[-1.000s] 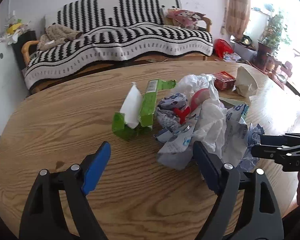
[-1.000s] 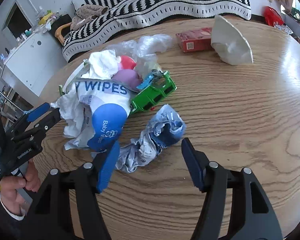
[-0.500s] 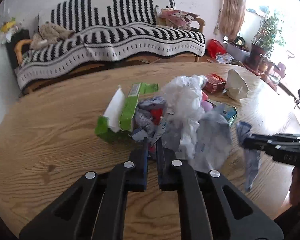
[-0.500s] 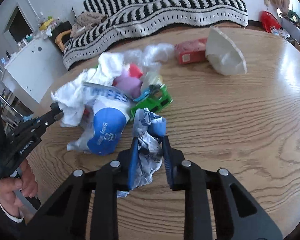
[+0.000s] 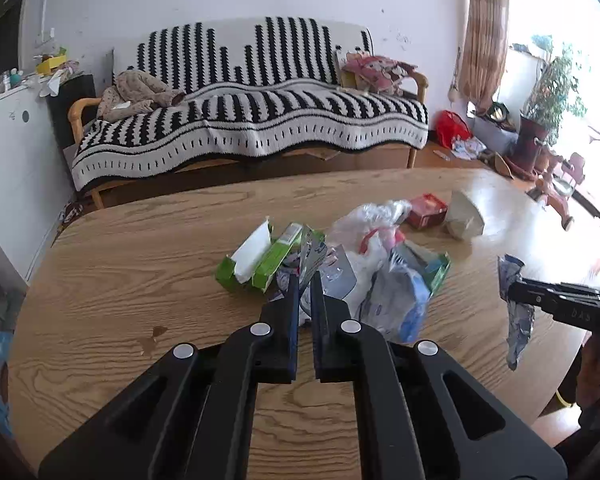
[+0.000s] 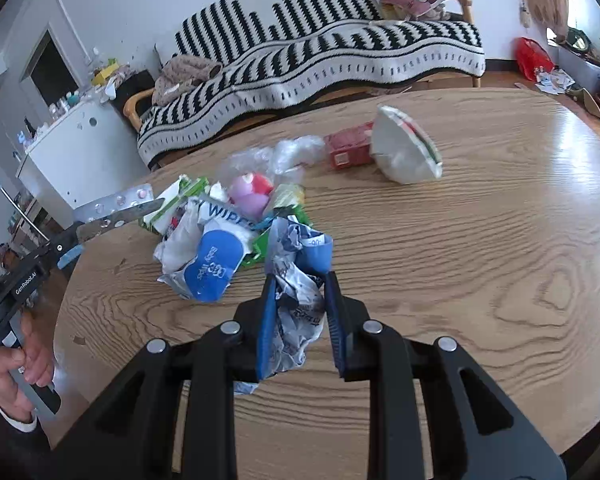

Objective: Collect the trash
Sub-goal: 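Grasp a small silver wrapper with the left tool, then carry both items to the black bin and open both tools to drop them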

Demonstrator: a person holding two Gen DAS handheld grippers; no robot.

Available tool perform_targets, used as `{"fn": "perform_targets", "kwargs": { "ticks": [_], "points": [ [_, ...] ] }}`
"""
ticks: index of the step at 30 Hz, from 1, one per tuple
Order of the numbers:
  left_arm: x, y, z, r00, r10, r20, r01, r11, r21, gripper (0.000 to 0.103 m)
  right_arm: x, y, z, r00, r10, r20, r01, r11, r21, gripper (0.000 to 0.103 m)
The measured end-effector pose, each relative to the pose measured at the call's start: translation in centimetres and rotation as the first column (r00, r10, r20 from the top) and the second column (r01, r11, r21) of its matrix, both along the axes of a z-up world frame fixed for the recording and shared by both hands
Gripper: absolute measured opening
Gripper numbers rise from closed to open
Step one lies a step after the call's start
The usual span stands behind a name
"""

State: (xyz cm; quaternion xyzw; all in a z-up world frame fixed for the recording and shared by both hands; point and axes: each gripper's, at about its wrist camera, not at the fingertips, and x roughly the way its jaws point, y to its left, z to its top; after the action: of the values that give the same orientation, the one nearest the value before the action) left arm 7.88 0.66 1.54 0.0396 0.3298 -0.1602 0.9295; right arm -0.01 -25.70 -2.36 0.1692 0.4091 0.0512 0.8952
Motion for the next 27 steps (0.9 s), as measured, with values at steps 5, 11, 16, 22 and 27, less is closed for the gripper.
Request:
{"fn": "perform_targets", "kwargs": {
  "ticks": [5,11,16,22,27],
  "points": [
    [-1.1,-2.4,1.8,0.999,-0.014,0.034,0.015,0.999,-0.048,0.004,-2.7,-3.8,1.2,0.998,-0.05,0.029,0.05,0.999,-0.007,0.024],
    [-3.3,-10.2,3.4,0.987,-0.149,0.053,0.154,0.983,-0.096,0.004,-7.2,-10.0,2.6,0.986,-0.157,0.05,0.158,0.987,-0.014,0.024],
    [-6.2,-18.7,2.9,0.95,-0.309,0.029,0.311,0.945,-0.105,0.004,-12.1,-16.4,3.0,0.959,-0.279,0.048,0.281,0.959,-0.032,0.024],
    [-11.2,-29.9,0.6,0.853,-0.522,-0.017,0.515,0.846,-0.143,0.004,-19.9,-24.6,2.2,0.892,-0.451,0.021,0.451,0.889,-0.077,0.024],
    [-15.8,-38.2,-2.8,0.744,-0.664,-0.07,0.648,0.744,-0.165,0.004,-26.9,-30.5,-0.2,0.806,-0.59,-0.053,0.583,0.805,-0.11,0.024]
  ]
}}
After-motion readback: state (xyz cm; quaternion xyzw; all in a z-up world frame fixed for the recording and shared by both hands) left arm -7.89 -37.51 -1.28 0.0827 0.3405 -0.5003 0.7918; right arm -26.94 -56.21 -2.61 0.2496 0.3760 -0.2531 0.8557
